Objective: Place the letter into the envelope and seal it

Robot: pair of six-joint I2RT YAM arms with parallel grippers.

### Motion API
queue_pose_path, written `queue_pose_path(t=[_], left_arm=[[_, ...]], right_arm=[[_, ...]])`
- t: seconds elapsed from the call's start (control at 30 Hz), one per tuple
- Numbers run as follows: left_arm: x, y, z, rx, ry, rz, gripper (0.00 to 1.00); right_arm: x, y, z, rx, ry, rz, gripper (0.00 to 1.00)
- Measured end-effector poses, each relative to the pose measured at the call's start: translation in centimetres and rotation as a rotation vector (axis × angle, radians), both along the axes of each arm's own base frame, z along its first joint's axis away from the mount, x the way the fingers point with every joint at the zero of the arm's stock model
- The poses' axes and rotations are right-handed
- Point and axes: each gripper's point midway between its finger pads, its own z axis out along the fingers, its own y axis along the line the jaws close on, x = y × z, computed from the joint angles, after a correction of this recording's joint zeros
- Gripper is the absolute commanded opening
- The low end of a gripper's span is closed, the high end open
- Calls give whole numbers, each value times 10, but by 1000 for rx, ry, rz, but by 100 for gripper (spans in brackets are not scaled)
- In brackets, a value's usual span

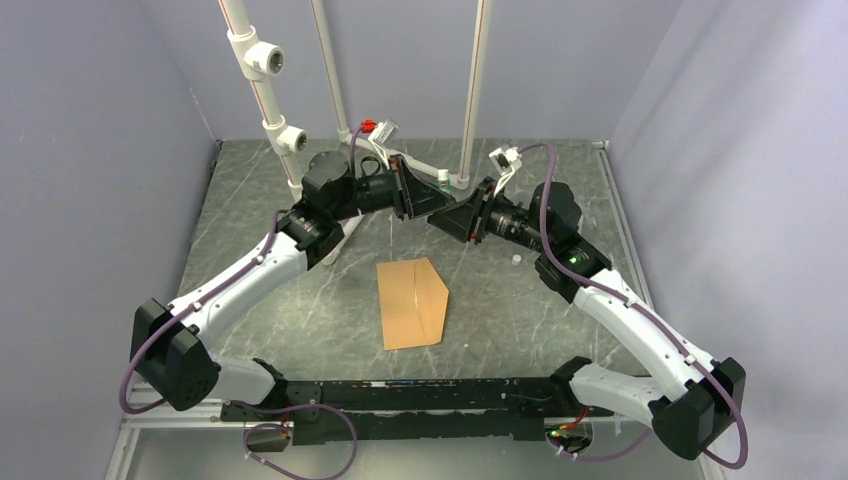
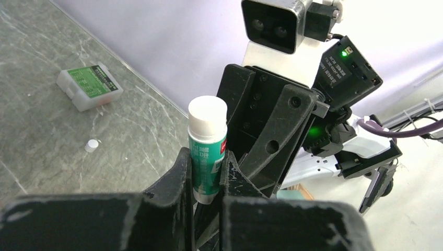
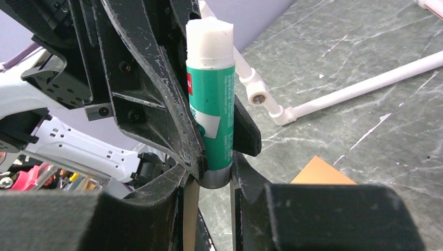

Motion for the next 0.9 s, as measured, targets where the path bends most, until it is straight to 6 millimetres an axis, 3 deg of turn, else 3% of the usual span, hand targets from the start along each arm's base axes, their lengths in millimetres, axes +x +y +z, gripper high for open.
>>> queue_pose_path(t=[0.2, 0.43, 0.47, 0.53, 0.6, 0.7, 0.9], left_arm=[[-5, 0, 10, -27, -48, -26, 2], [-33, 6, 38, -93, -169, -117, 3], [-39, 7, 41, -99, -186, -136, 2], [-49, 7, 47, -111, -216, -167, 2], [-51, 8, 51, -118, -244, -162, 3], [-34, 12, 50, -109, -235, -76, 2], [0, 18, 40, -68, -115, 105, 2]], right_arm=[[-8, -1, 8, 23, -6, 69, 0], [-44, 2, 36, 88, -54, 338, 0], [-50, 2, 39, 95, -62, 376, 10], [-60, 1, 45, 92, -74, 428, 53], [-63, 0, 48, 66, -72, 433, 75], [-55, -3, 56, 22, -98, 359, 82], [-18, -30, 57, -12, -131, -12, 72]])
